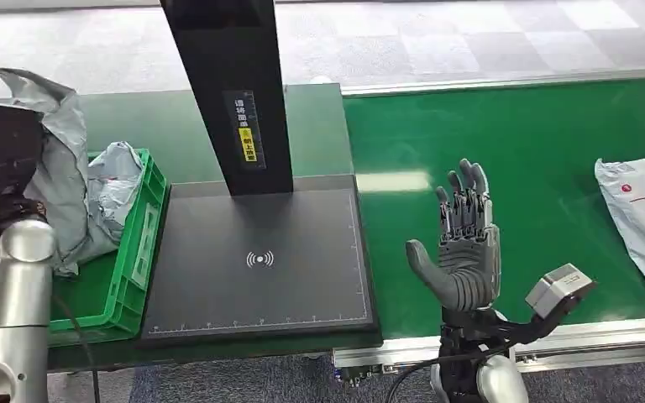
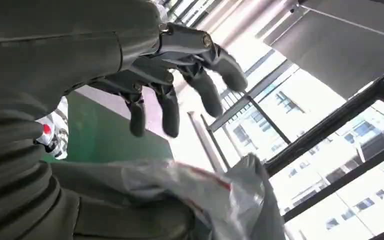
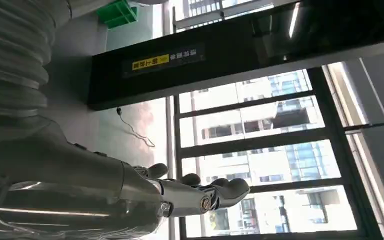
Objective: Moved the parcel from conveyor to table for the left to box.
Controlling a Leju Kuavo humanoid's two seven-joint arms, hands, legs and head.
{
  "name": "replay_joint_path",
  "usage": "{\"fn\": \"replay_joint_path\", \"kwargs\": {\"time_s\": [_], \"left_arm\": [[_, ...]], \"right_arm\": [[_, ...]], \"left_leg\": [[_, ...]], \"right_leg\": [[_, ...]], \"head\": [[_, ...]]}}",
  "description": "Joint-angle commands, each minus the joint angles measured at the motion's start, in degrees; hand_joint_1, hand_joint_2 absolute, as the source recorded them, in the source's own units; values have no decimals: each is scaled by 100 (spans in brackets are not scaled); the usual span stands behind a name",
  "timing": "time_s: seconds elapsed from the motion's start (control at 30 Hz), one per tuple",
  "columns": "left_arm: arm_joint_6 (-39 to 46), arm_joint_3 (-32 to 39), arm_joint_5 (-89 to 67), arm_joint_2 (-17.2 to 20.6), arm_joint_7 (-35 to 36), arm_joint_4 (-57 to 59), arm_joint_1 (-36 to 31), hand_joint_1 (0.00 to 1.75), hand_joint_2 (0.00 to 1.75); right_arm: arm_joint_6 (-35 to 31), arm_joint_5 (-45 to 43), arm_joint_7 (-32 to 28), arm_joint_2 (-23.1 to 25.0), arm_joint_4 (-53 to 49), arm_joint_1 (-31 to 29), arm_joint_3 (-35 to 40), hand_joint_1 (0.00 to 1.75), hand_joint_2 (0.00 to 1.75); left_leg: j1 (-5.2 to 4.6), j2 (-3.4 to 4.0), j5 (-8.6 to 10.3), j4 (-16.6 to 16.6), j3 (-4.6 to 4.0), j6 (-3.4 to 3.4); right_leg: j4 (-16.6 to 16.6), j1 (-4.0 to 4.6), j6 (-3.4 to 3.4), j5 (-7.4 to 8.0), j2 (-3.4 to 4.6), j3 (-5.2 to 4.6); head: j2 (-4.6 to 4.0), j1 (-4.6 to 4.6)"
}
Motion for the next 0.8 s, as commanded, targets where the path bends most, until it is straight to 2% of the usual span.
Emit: {"fn": "replay_joint_path", "kwargs": {"time_s": [0.03,0.17,0.27,0.53,0.6,0.63,0.7,0.73,0.77,0.8], "left_arm": [[-53,-277,-125,-142,161,-587,79,0,175],[257,-476,327,-277,-293,-2014,655,0,175],[364,-653,430,-362,-358,-2915,1175,0,175],[897,-1247,479,-761,-848,-4369,2498,0,175],[173,-1890,1550,-758,-1231,-4734,2843,0,175],[8,-2054,1706,-783,-1254,-4764,2938,0,175],[-992,-2619,2505,-733,-1144,-4654,3125,0,175],[-941,-2671,2493,-792,-1287,-4522,3213,0,175],[-1477,-2905,2800,-726,-1054,-4263,3313,0,175],[-1731,-2904,3281,-846,-1109,-4068,3423,0,175]], "right_arm": [[66,-41,19,-98,215,-95,-60,0,175],[89,-30,-20,-106,143,-19,-92,0,175],[69,-12,-43,-73,18,92,-138,0,175],[77,142,-140,-40,-317,498,-207,0,175],[136,191,-150,-67,-304,482,-190,0,175],[144,205,-147,-73,-279,453,-187,0,175],[229,305,-53,-123,-139,330,-107,0,175],[217,308,-51,-96,-65,287,-97,0,175],[287,466,57,-161,59,230,41,0,175],[320,581,117,-174,186,200,135,0,175]], "left_leg": [[4,-13,5,-1,-5,1],[5,-10,3,1,-9,3],[5,-7,2,-3,-5,4],[-2,-4,-4,-17,13,7],[0,-7,-9,-7,4,5],[-1,-12,-9,-9,4,7],[1,-15,-7,-14,7,10],[-2,-11,-5,-14,7,9],[-3,-4,-7,-12,10,7],[-2,-8,-4,-15,9,8]], "right_leg": [[-5,5,-4,3,-10,1],[-7,6,-3,3,-7,-1],[-11,6,-2,3,-5,1],[-26,-1,-1,-1,-2,18],[-17,0,0,-3,-5,9],[-21,0,-1,-4,-8,11],[-31,2,0,-2,-10,17],[-27,-1,1,0,-7,13],[-24,-3,1,-1,-2,12],[-29,-2,1,2,-4,13]], "head": [[0,0],[0,0],[0,0],[0,-2],[0,0],[0,-2],[0,0],[0,0],[0,0],[0,0]]}}
